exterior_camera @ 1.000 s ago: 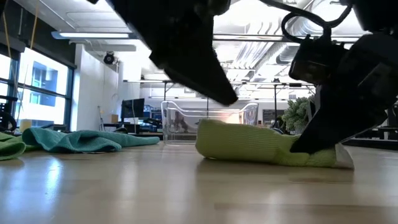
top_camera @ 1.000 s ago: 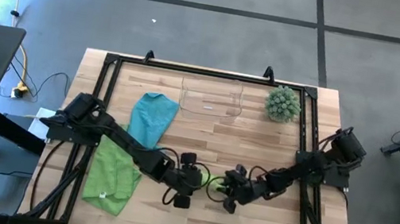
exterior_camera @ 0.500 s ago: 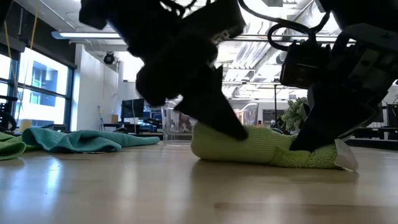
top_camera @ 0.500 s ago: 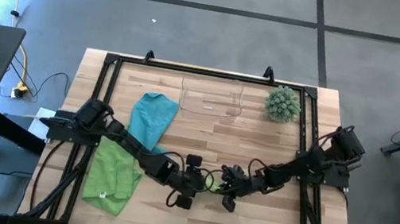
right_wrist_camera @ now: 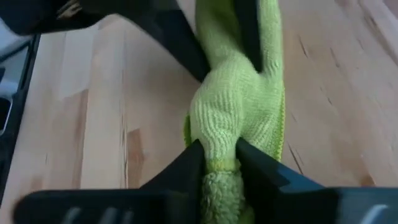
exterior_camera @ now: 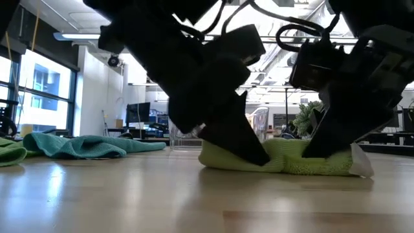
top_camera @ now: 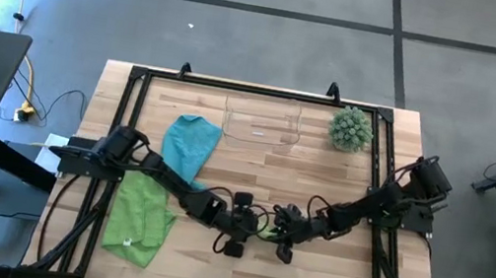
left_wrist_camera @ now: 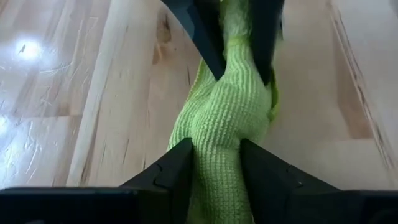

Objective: Roll microfiber towels into tight, uniform cylinder then place into a basket
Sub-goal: Roll the light green microfiber cloth, then put the light green microfiber cloth into the transparent bin

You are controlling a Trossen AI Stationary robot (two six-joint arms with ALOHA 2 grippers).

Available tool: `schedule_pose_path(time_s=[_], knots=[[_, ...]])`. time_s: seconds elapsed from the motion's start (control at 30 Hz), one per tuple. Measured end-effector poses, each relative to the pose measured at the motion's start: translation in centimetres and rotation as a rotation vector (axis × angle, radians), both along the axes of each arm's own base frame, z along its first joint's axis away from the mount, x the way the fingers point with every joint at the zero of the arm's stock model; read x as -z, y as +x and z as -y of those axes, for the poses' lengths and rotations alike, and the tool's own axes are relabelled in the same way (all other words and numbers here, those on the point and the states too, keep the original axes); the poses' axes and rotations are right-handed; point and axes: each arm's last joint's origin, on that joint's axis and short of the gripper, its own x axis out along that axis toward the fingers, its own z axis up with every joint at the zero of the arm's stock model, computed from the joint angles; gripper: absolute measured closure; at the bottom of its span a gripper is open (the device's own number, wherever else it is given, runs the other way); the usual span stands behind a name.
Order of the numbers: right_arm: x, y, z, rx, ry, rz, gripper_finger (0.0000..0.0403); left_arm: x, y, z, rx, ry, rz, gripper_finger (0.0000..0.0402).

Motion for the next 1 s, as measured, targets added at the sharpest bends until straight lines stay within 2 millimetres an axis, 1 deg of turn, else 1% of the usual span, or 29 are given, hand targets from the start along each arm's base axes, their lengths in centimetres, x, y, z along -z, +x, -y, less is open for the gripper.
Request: schedule_pose_path(time_s=[0.1, 0.2, 0.27, 0.37, 0.47, 0.53, 0.6, 0.77, 1.0], knots=[[-1.2, -0.4, 0.4, -0.047, 0.000, -0.009, 0.0271, 0.3, 0.1, -0.1, -0.011, -0.014, 0.000, 0.0291], [-2.9, -1.1, 0.8, -0.066, 0.006, -0.017, 0.0246, 0.4, 0.1, -0.1, -0.012, -0.013, -0.002, 0.0295], [-4.1, -1.4, 0.9, -0.072, -0.017, 0.026, 0.0239, 0.5, 0.1, -0.1, -0.012, -0.014, -0.001, 0.0295], [-5.5, -1.7, 0.4, -0.086, -0.114, 0.141, 0.0237, 0.5, 0.1, -0.1, -0.014, -0.018, 0.008, 0.0295], [-6.3, -1.6, -0.5, -0.100, -0.236, 0.268, 0.0237, 0.5, 0.2, -0.1, -0.035, -0.036, 0.017, 0.0295], [-6.0, -1.4, -1.0, -0.100, -0.303, 0.304, 0.0236, 0.5, 0.2, -0.1, -0.050, -0.048, 0.021, 0.0295], [-5.0, -1.2, -1.4, -0.102, -0.338, 0.302, 0.0236, 0.5, 0.2, -0.1, -0.055, -0.052, 0.022, 0.0295], [-2.5, -0.5, -1.6, -0.090, -0.390, 0.238, 0.0234, 0.5, 0.2, -0.1, -0.071, -0.069, 0.034, 0.0295], [-0.7, 1.7, -2.0, -0.088, -0.415, 0.187, 0.0200, 0.5, 0.3, -0.1, -0.071, -0.070, 0.036, 0.0295]])
